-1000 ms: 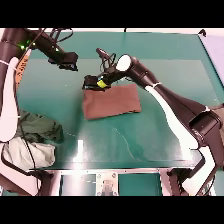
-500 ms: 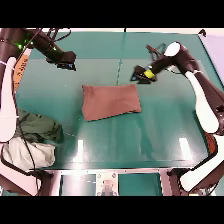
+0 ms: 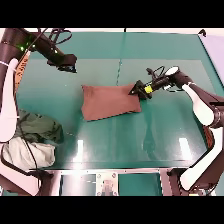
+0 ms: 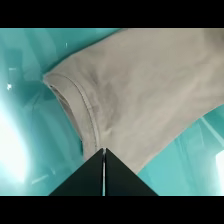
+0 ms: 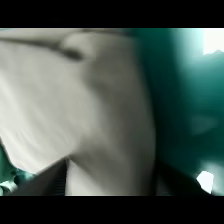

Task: Fold the shirts.

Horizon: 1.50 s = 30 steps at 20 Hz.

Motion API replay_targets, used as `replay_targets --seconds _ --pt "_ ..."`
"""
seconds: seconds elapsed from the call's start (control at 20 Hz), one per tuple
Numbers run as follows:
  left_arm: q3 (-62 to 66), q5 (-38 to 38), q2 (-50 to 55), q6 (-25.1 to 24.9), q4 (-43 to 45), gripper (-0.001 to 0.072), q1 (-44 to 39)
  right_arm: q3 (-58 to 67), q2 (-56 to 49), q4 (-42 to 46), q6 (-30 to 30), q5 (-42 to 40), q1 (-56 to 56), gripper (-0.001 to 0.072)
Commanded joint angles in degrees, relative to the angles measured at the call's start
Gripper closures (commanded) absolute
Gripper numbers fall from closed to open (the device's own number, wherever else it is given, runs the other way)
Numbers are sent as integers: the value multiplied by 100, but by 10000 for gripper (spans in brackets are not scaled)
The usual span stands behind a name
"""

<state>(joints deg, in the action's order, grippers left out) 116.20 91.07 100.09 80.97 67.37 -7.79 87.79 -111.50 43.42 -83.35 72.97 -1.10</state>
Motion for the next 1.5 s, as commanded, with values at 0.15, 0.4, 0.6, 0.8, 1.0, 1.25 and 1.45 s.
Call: replay_targets --seconds 0.15,0.4,0.6,0.8,1.0,1.25,1.45 --pt "-133 2 -2 -2 -4 684 4 1005 109 -638 68 378 -74 694" --pt "-133 7 -2 -4 -4 684 4 2059 1180 -404 -597 970 1093 694" --pt "-133 35 -2 -52 -7 684 4 2142 2024 72 -929 1211 2568 695" --pt "-133 118 -2 -157 -9 684 4 2142 2507 186 -1108 1296 4380 695" --pt "-133 116 -2 -157 -9 684 4 2140 2715 437 -1233 1792 5882 695" --pt "-133 116 -2 -199 -15 684 4 2127 3080 1517 -1751 2448 6929 695" --pt "-133 118 -2 -199 -35 684 4 2087 3185 3106 -1987 3252 7053 694"
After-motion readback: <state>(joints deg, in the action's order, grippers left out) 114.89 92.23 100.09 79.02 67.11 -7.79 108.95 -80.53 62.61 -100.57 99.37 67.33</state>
